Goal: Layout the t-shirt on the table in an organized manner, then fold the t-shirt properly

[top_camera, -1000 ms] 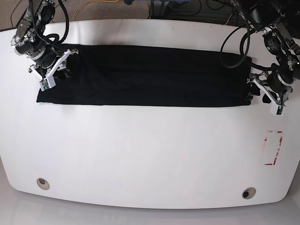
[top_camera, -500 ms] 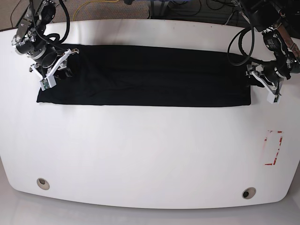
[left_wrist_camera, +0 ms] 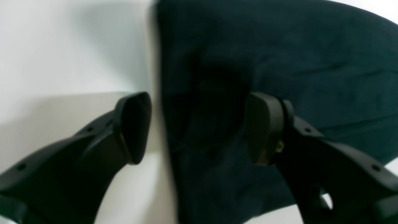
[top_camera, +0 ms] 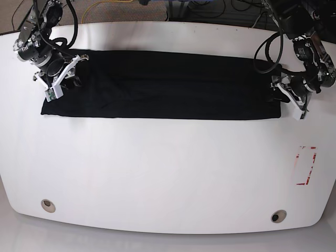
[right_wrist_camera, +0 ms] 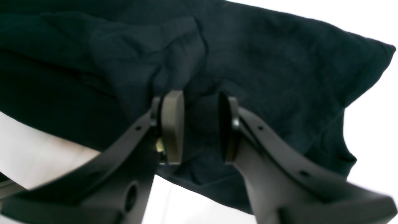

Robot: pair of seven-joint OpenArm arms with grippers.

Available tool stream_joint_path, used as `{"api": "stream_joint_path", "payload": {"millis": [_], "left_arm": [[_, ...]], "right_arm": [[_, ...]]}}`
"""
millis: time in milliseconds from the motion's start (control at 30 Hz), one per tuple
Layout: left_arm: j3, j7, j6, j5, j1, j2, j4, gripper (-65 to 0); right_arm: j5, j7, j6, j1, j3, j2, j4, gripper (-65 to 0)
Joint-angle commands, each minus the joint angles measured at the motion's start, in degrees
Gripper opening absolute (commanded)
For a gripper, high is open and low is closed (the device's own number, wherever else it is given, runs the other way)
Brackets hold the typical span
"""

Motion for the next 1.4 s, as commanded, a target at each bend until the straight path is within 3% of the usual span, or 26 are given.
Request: {"api": "stream_joint_path", "payload": {"millis": [0, 233, 333, 533, 933, 1367], "left_arm": [[1.2, 1.9, 0.1, 0.9, 0.3, -0.1, 0.0, -25.8], [1.8, 2.0, 0.1, 1.1, 0.3, -0.2, 0.0, -53.3], [1.8, 2.0, 0.1, 1.2, 0.4, -0.4, 0.0, -59.6], [1.8, 2.0, 0.1, 1.0, 0.4, -1.5, 1.8, -60.7], [3.0, 4.1, 0.1, 0.9, 2.6, -2.0, 17.8, -60.7], [4.0, 10.3, 0.1, -0.1, 2.2, -1.7, 28.9, -60.7]], "right_arm": [[0.6, 1.1, 0.1, 0.2, 0.4, 0.9, 0.9, -46.9], [0.6, 1.1, 0.1, 0.3, 0.4, 0.9, 0.9, -46.9], [0.5, 1.1, 0.1, 0.4, 0.4, 0.9, 0.9, -46.9], [0.5, 1.1, 0.1, 1.2, 0.4, 0.9, 0.1, -47.1], [0.5, 1.7, 0.1, 4.7, 0.5, 1.3, -8.6, -47.1], [0.5, 9.9, 0.1, 5.5, -2.6, 1.5, -21.5, -47.1]]}}
